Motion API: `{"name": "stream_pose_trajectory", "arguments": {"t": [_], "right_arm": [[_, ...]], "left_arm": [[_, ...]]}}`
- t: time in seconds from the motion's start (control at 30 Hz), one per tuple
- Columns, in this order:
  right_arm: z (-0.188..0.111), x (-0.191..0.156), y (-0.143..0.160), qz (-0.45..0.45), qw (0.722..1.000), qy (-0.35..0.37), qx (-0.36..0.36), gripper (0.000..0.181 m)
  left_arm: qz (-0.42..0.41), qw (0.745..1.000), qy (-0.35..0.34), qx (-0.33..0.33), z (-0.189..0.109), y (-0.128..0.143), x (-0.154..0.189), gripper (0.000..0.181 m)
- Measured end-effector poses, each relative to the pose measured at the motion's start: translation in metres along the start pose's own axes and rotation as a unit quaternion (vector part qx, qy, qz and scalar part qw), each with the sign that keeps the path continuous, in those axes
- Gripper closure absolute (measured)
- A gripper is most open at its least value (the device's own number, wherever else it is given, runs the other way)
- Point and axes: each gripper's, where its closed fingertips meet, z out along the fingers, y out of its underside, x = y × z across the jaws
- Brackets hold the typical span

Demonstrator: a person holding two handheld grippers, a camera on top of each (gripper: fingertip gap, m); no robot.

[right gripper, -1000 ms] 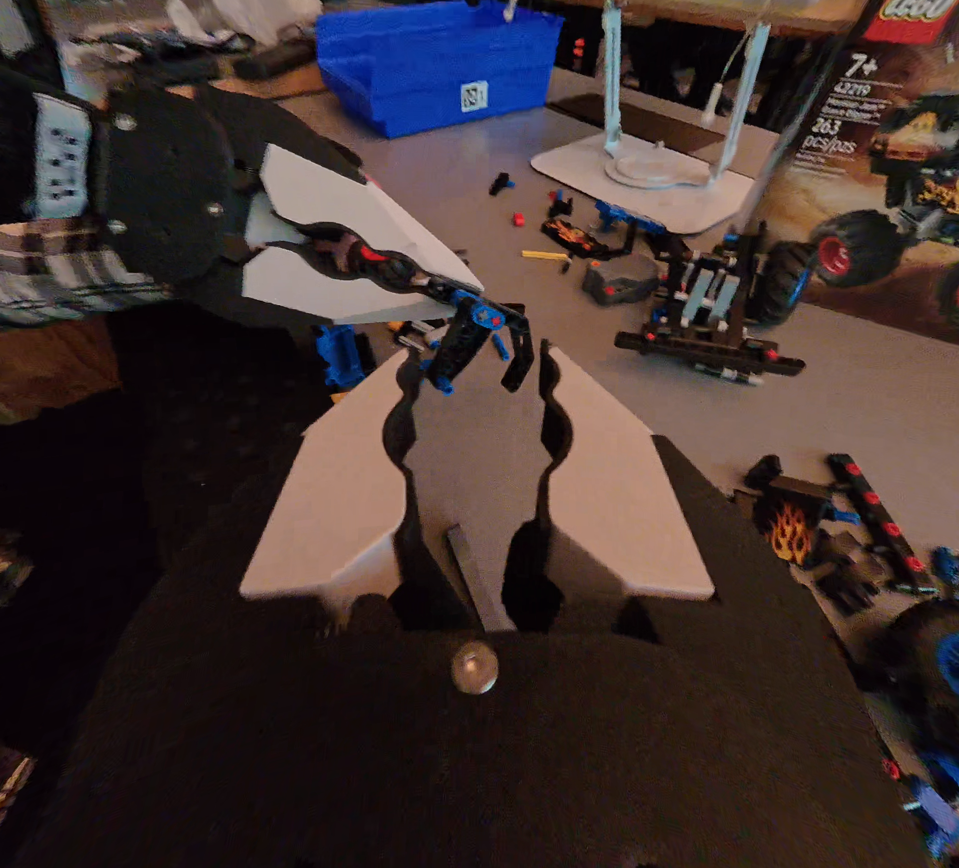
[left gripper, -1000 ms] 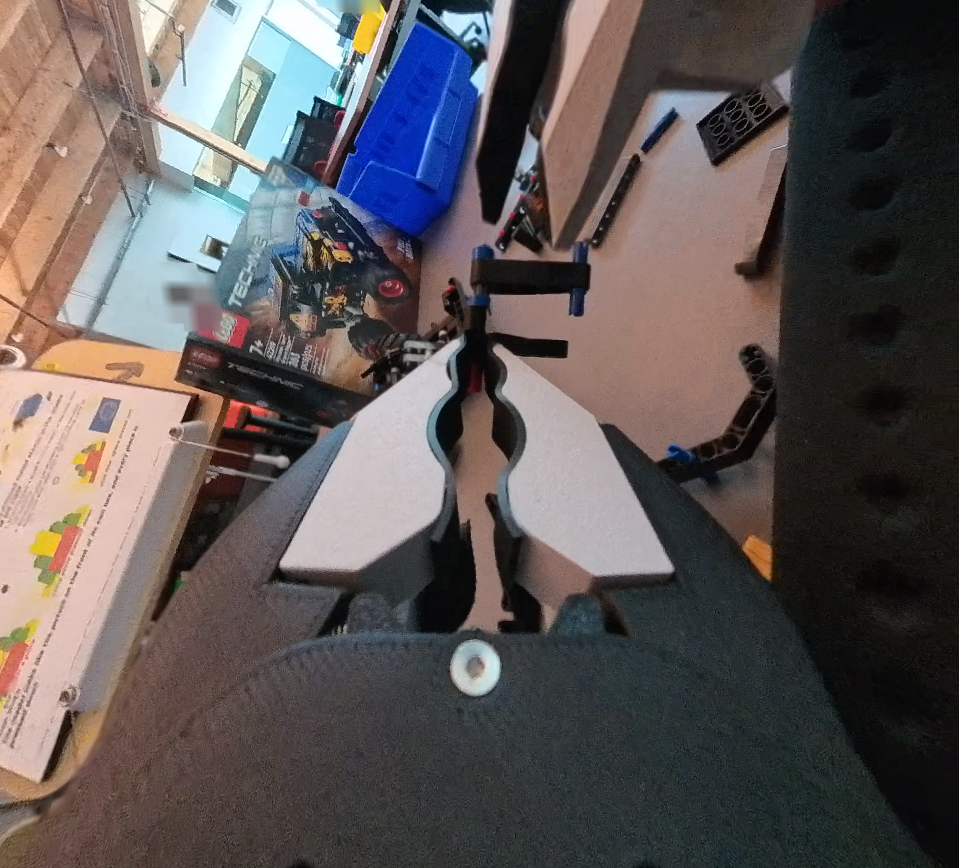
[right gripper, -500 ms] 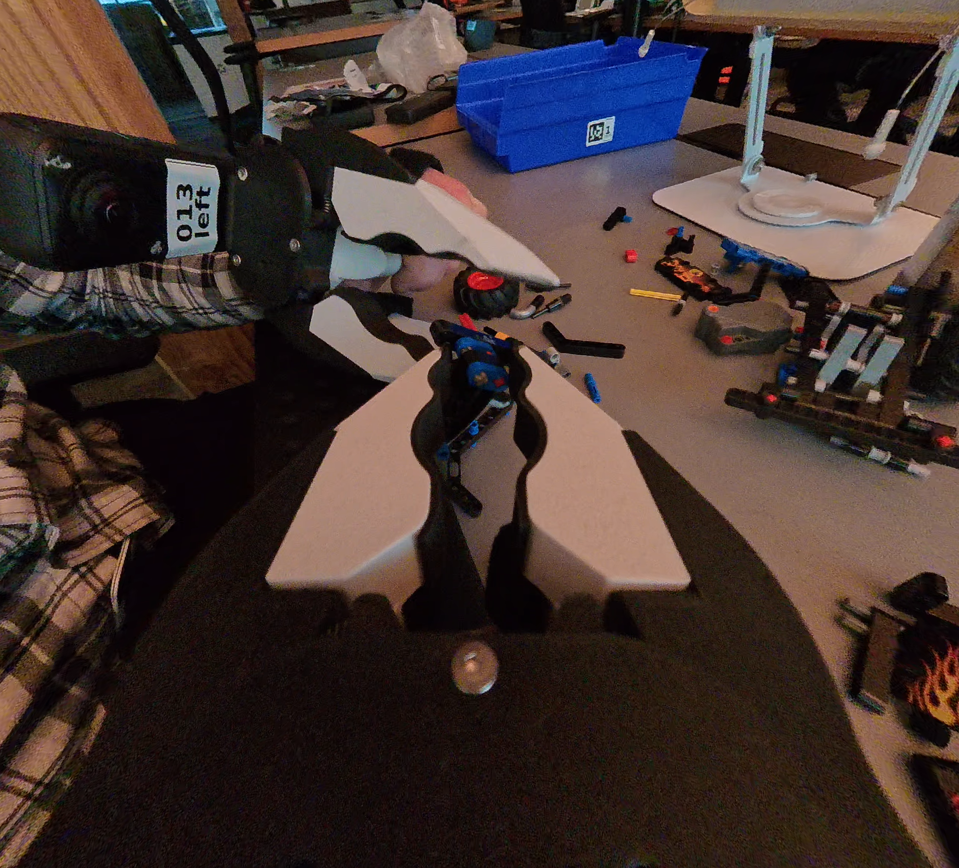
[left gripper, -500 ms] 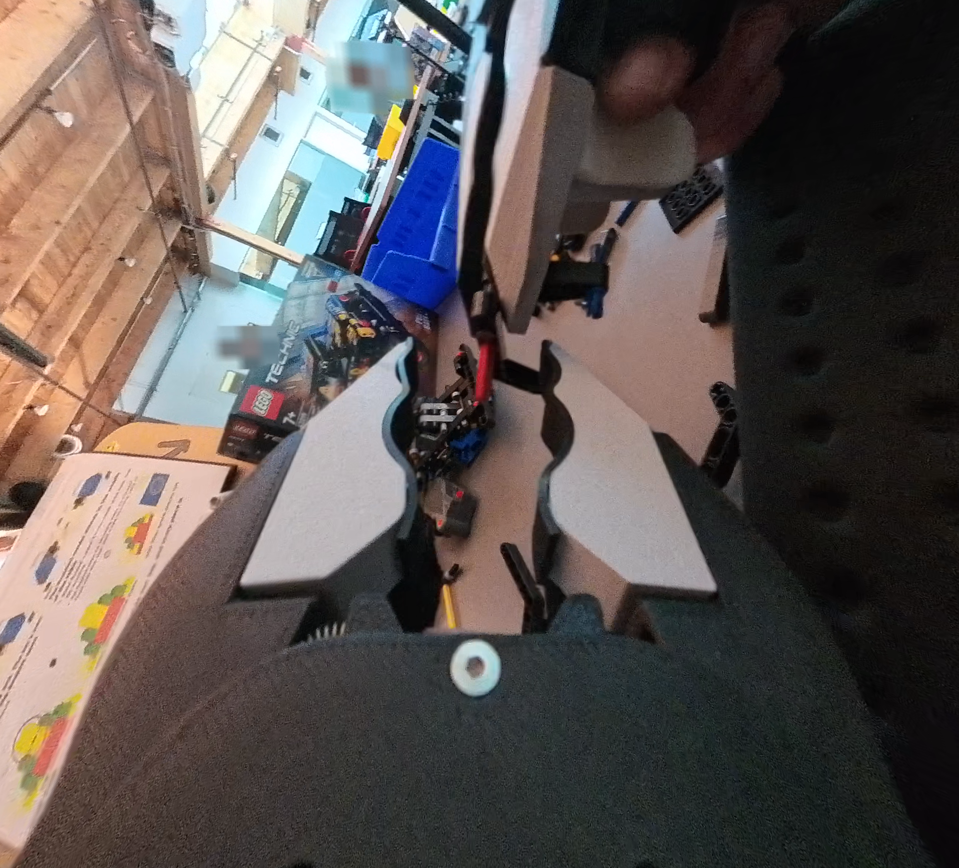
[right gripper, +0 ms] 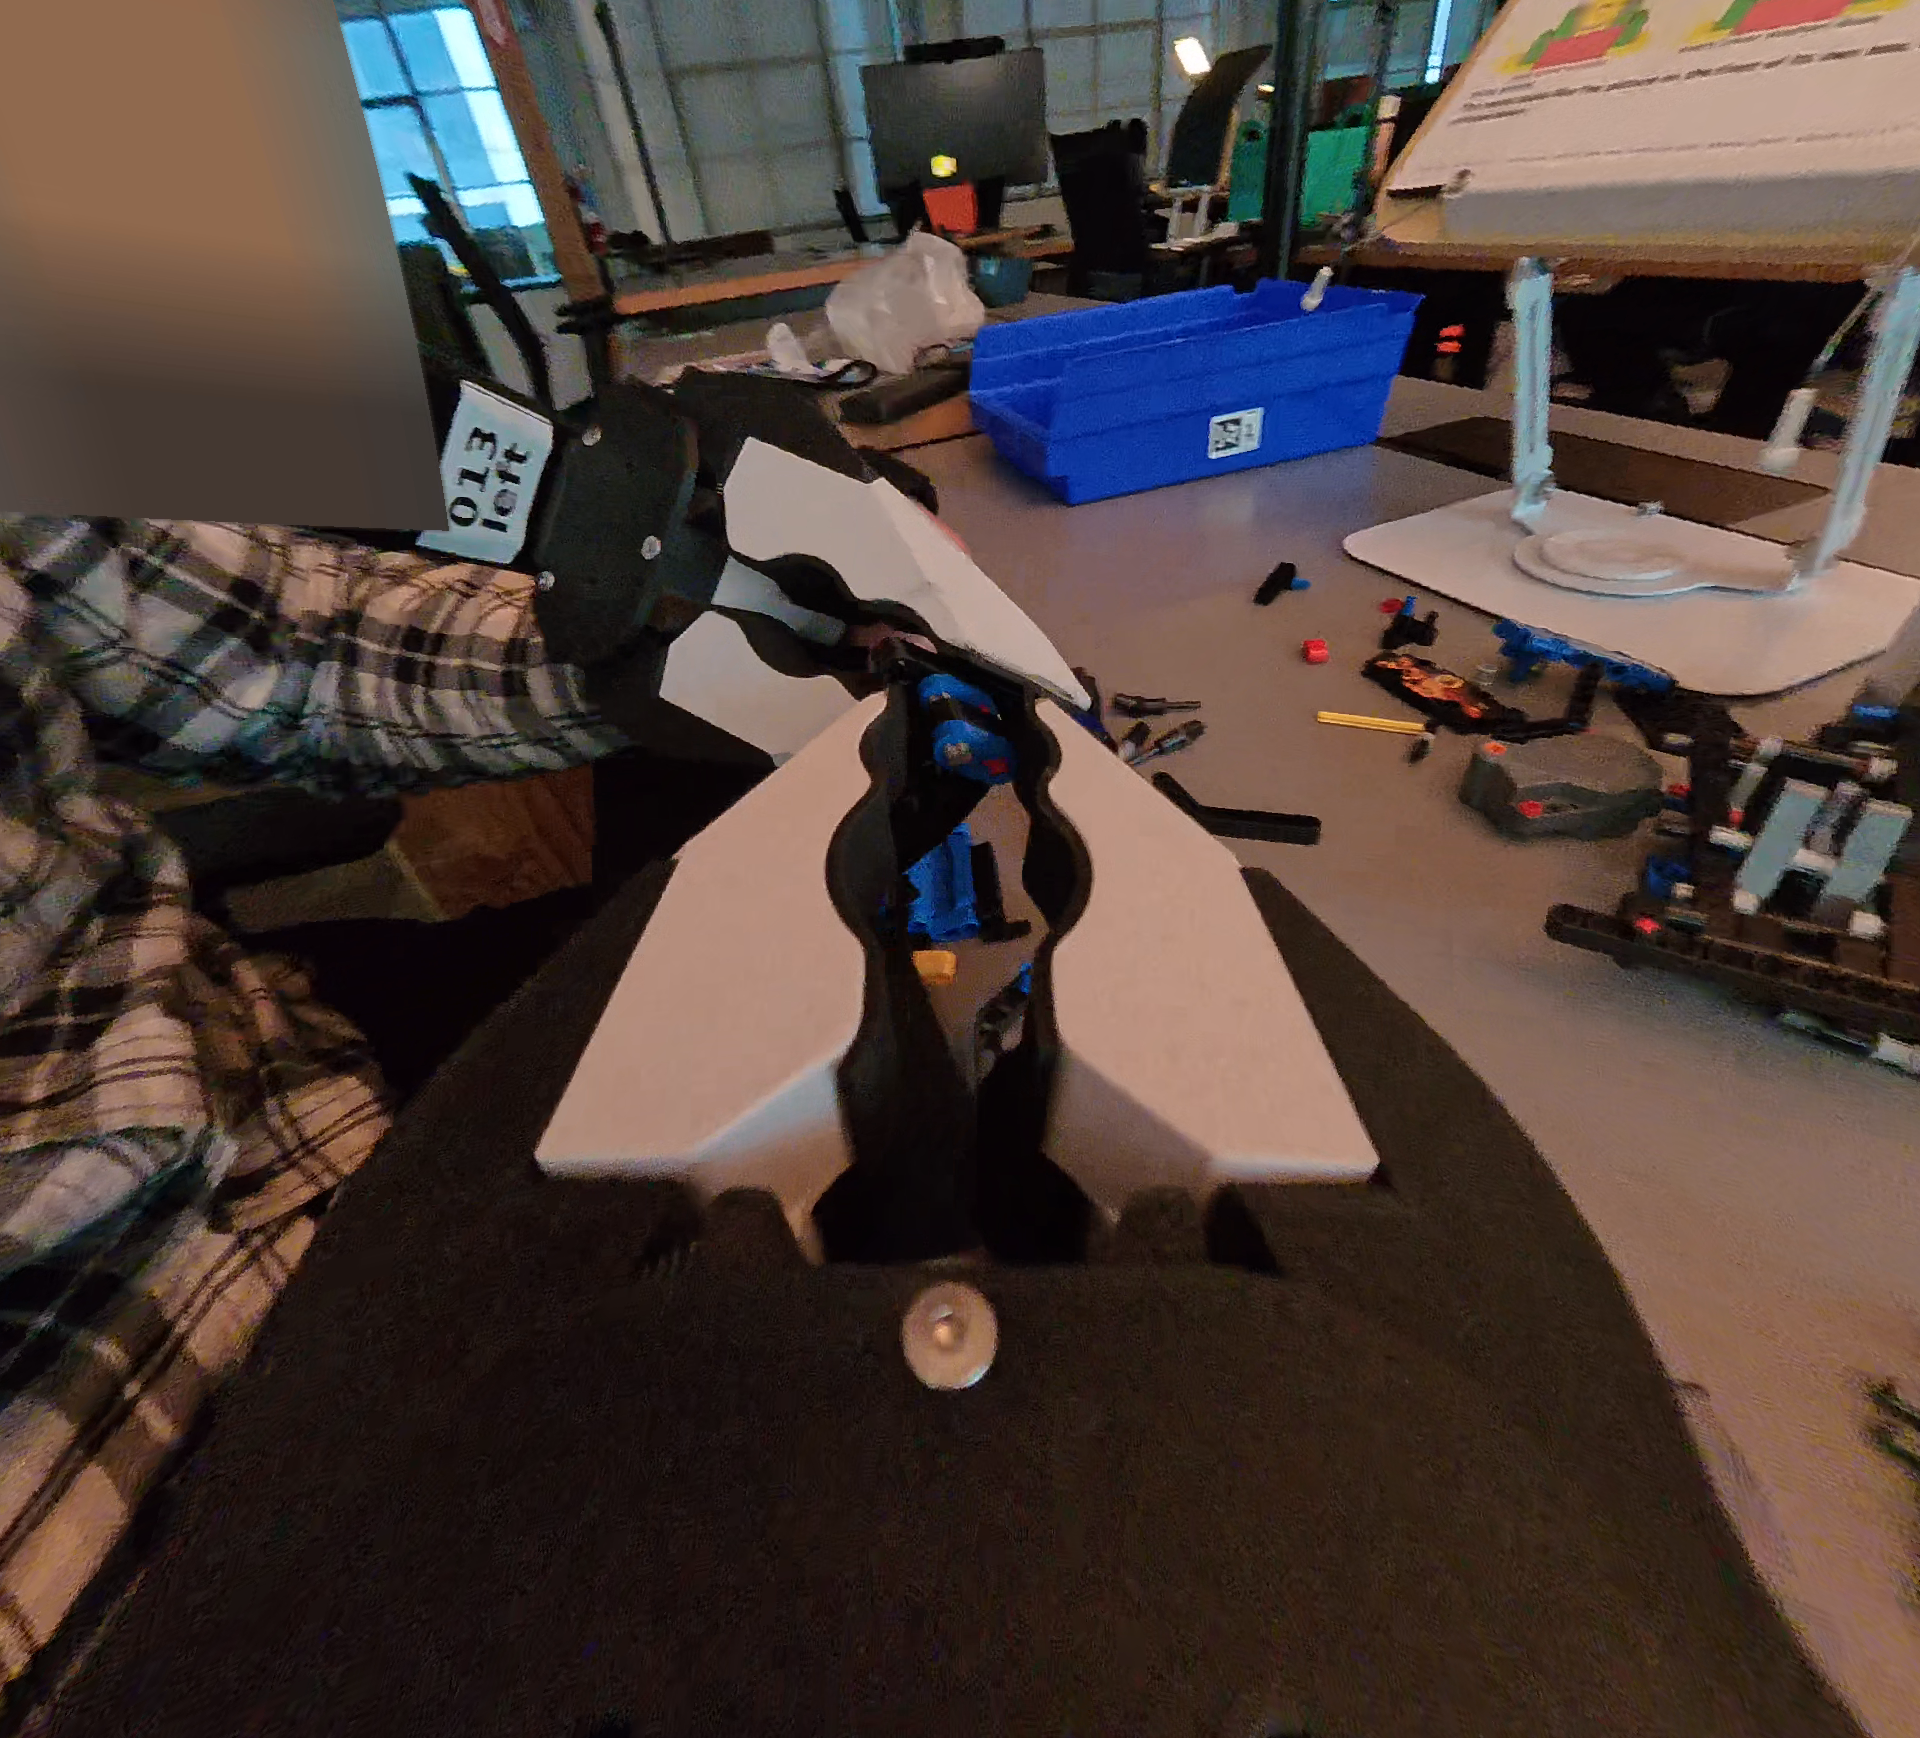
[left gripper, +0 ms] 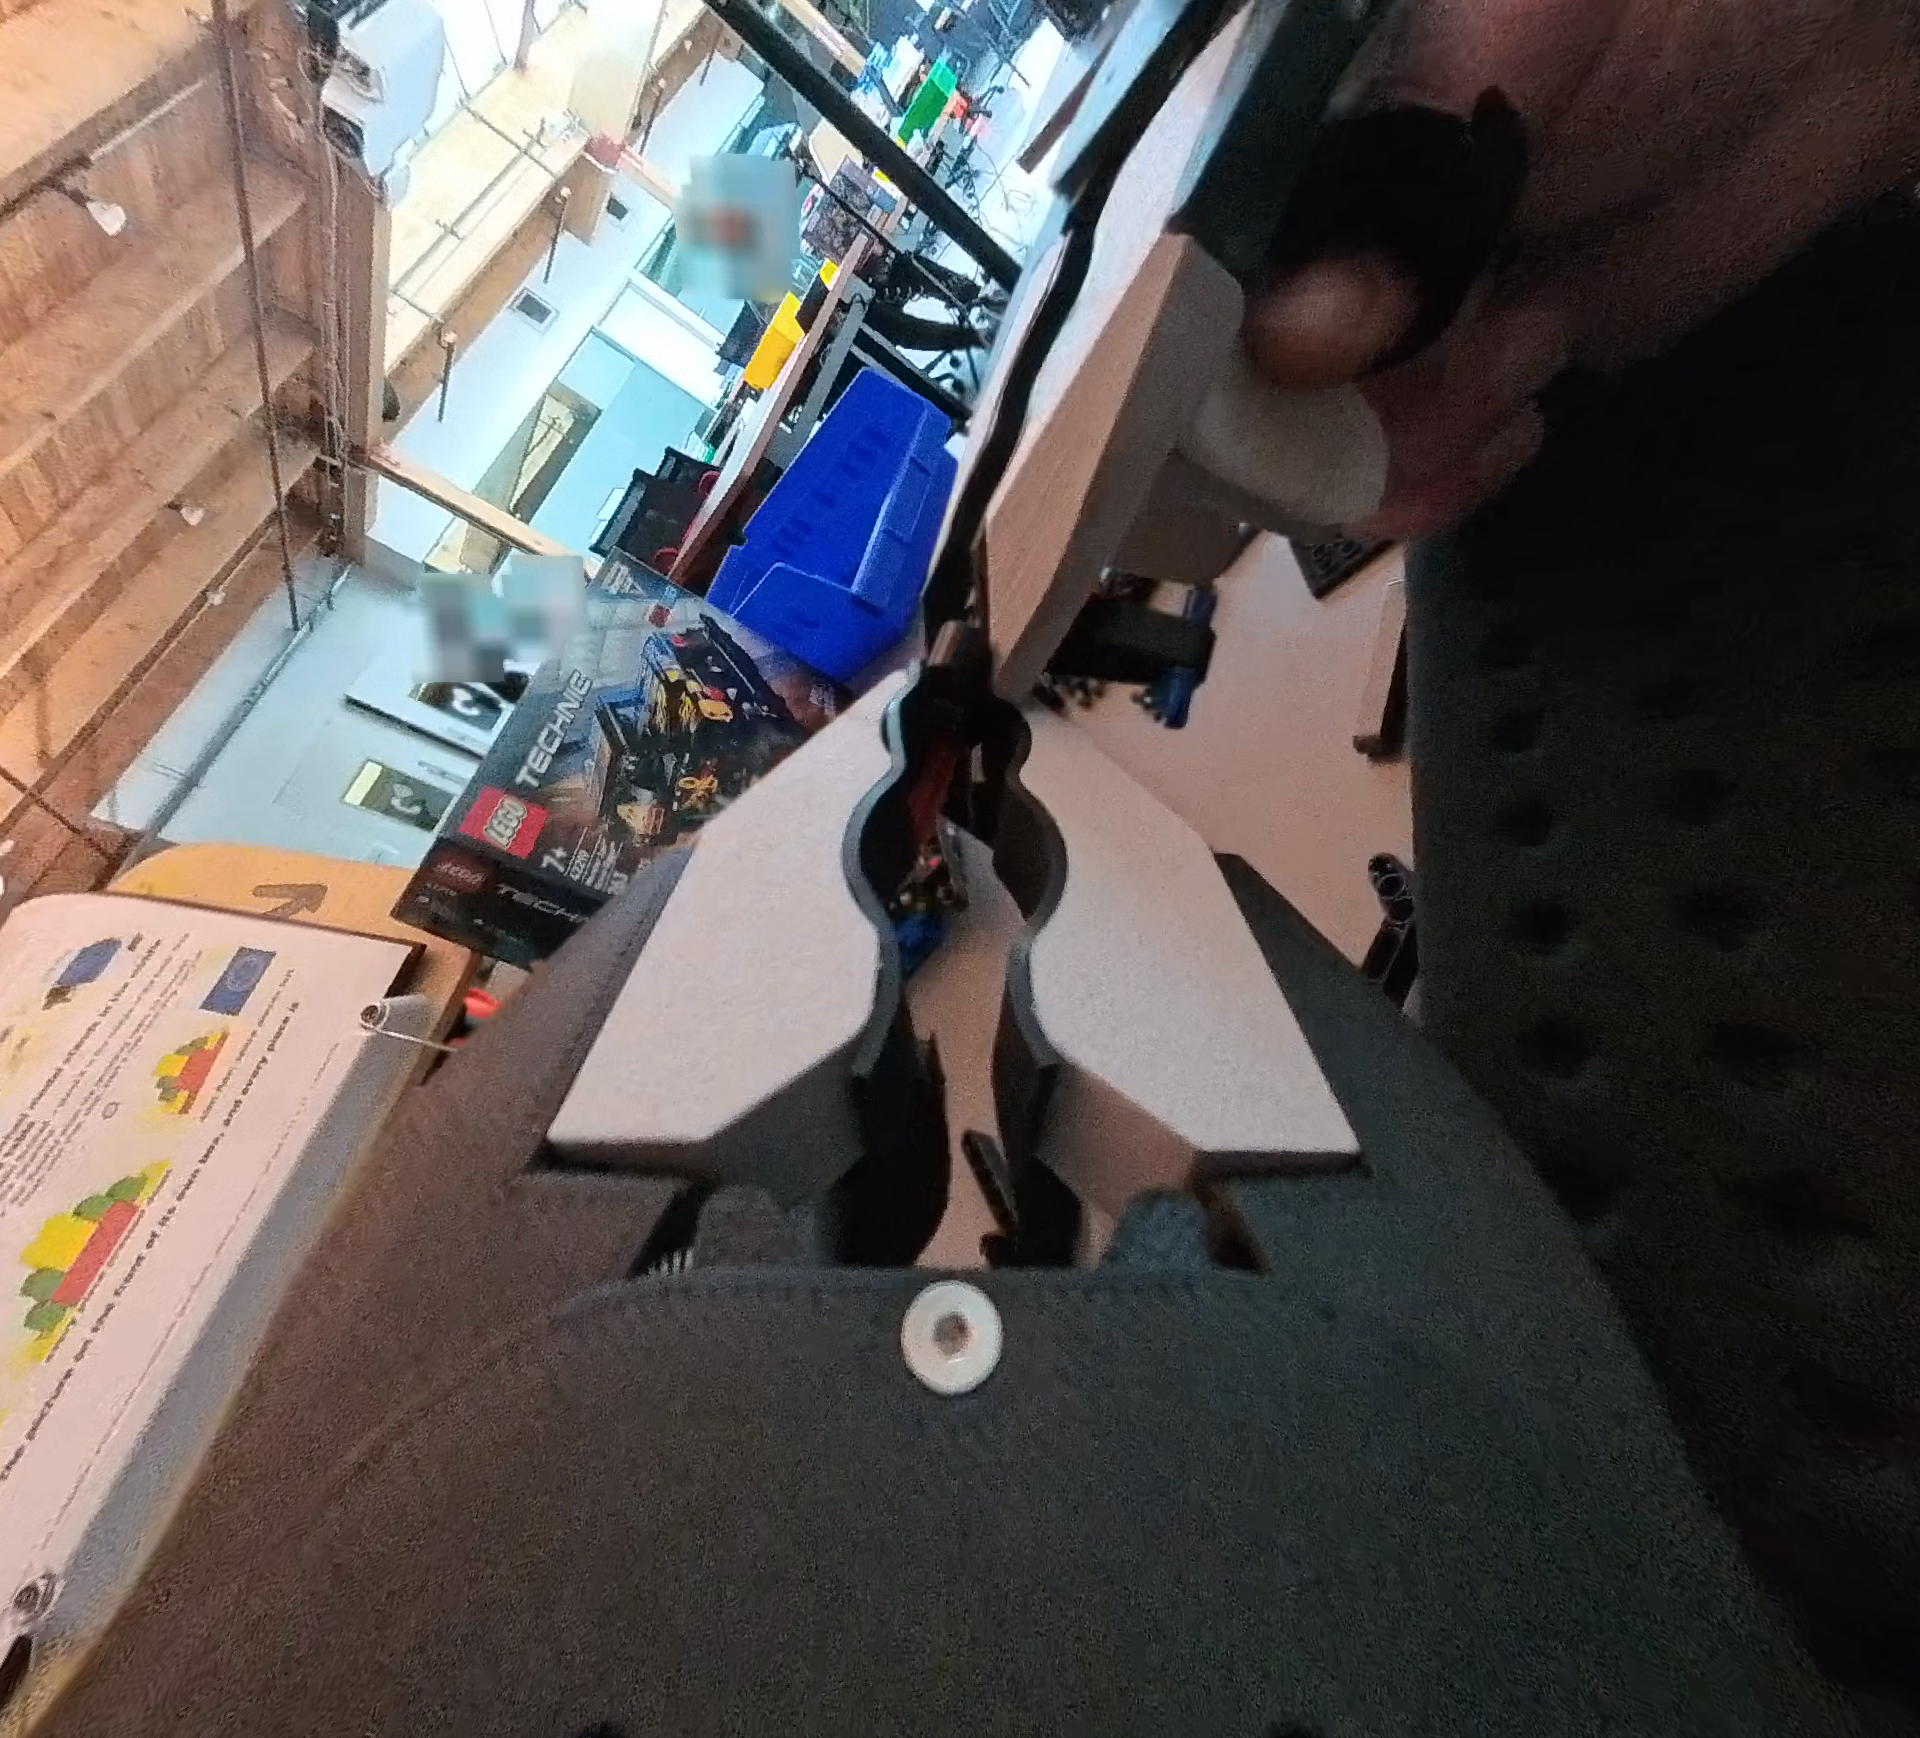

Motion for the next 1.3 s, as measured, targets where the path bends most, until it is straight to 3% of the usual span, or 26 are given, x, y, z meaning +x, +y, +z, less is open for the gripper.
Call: {"name": "stream_pose_trajectory", "arguments": {"t": [0.2, 0.47, 0.73, 0.77, 0.8, 0.83, 0.93, 0.97, 1.03, 1.07, 1.2, 1.3], "right_arm": [[-0.01, -0.014, 0.005, -0.018, 0.997, -0.078, -0.01, 0.166], [-0.011, 0.0, 0.008, -0.059, 0.998, 0.027, -0.021, 0.165], [-0.028, -0.011, 0.002, -0.028, 0.995, -0.098, 0.0, 0.172], [-0.043, -0.007, -0.014, -0.015, 0.993, -0.106, 0.047, 0.181], [-0.061, 0.012, -0.023, 0.001, 0.994, -0.077, 0.077, 0.181], [-0.069, 0.022, -0.022, -0.001, 0.996, -0.058, 0.069, 0.181], [-0.037, -0.004, 0.008, -0.069, 0.995, -0.055, -0.041, 0.181], [-0.03, -0.004, 0.011, -0.096, 0.993, -0.032, -0.058, 0.181], [-0.026, 0.011, 0.003, -0.107, 0.993, 0.024, -0.043, 0.145], [-0.023, 0.016, 0.007, -0.104, 0.992, 0.032, -0.06, 0.143], [-0.009, 0.024, 0.026, -0.185, 0.967, 0.095, -0.145, 0.145], [-0.003, 0.033, 0.033, -0.191, 0.955, 0.127, -0.189, 0.155]], "left_arm": [[-0.027, 0.998, 0.047, 0.03, -0.005, -0.01, 0.012, 0.173], [-0.056, 0.997, 0.047, 0.004, -0.001, 0.0, 0.011, 0.173], [-0.098, 0.989, 0.097, 0.046, -0.004, -0.013, 0.019, 0.174], [-0.109, 0.992, 0.062, 0.022, -0.006, 0.003, 0.004, 0.175], [-0.177, 0.983, 0.042, 0.033, -0.015, 0.014, -0.021, 0.176], [-0.219, 0.973, 0.035, 0.058, -0.021, 0.012, -0.037, 0.177], [-0.124, 0.985, 0.119, -0.004, 0.012, 0.007, 0.027, 0.176], [-0.107, 0.988, 0.11, -0.019, 0.012, 0.013, 0.026, 0.176], [-0.181, 0.979, 0.098, 0.002, 0.003, 0.018, 0.004, 0.176], [-0.17, 0.981, 0.09, -0.01, 0.002, 0.025, 0.002, 0.177], [-0.108, 0.989, 0.085, -0.043, 0.005, 0.028, 0.017, 0.176], [-0.082, 0.992, 0.07, -0.062, 0.009, 0.029, 0.015, 0.177]]}}
